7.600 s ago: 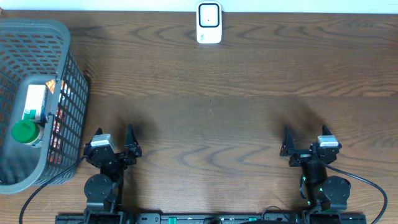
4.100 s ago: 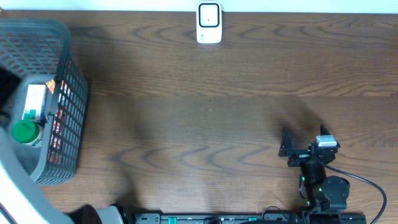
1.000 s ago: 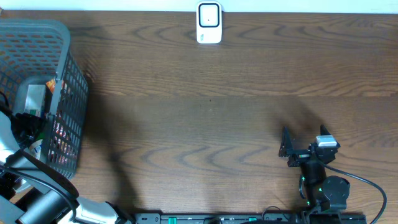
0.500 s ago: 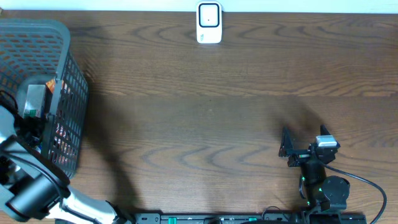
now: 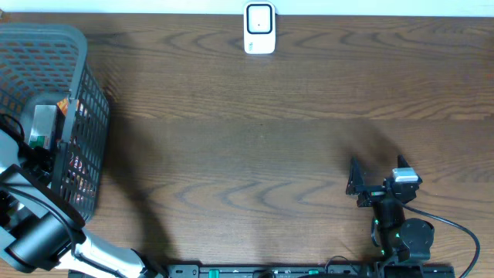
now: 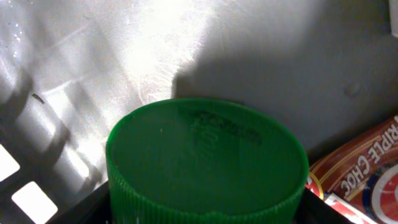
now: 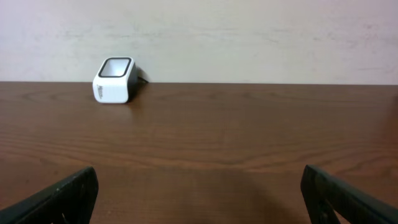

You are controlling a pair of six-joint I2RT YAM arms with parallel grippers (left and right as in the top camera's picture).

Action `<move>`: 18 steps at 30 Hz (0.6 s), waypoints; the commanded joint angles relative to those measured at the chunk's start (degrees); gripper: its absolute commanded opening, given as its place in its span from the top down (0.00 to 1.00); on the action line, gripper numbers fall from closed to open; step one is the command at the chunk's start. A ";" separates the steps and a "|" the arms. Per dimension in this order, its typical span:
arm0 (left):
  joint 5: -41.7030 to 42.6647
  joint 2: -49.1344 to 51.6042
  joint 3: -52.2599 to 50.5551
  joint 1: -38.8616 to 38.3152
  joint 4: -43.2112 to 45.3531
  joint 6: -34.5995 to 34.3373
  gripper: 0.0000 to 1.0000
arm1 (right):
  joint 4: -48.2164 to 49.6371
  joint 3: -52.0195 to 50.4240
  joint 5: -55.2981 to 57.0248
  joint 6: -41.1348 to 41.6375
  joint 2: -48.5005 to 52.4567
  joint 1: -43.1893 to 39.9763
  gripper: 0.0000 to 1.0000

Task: Scan the item barcode
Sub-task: 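Lower the left gripper into the basket and grasp the green container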

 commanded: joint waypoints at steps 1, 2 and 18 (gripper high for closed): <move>0.63 0.44 -0.35 -0.11 0.04 0.09 0.44 | -0.22 -0.07 0.13 -0.28 -0.24 0.50 0.01; 0.63 0.44 -0.09 -0.11 -0.02 0.09 0.44 | -0.22 -0.07 0.11 -0.28 -0.24 0.50 0.01; 8.02 -13.86 18.88 -0.13 -8.76 -0.24 0.44 | -0.22 -0.07 0.13 -0.28 -0.24 0.50 0.01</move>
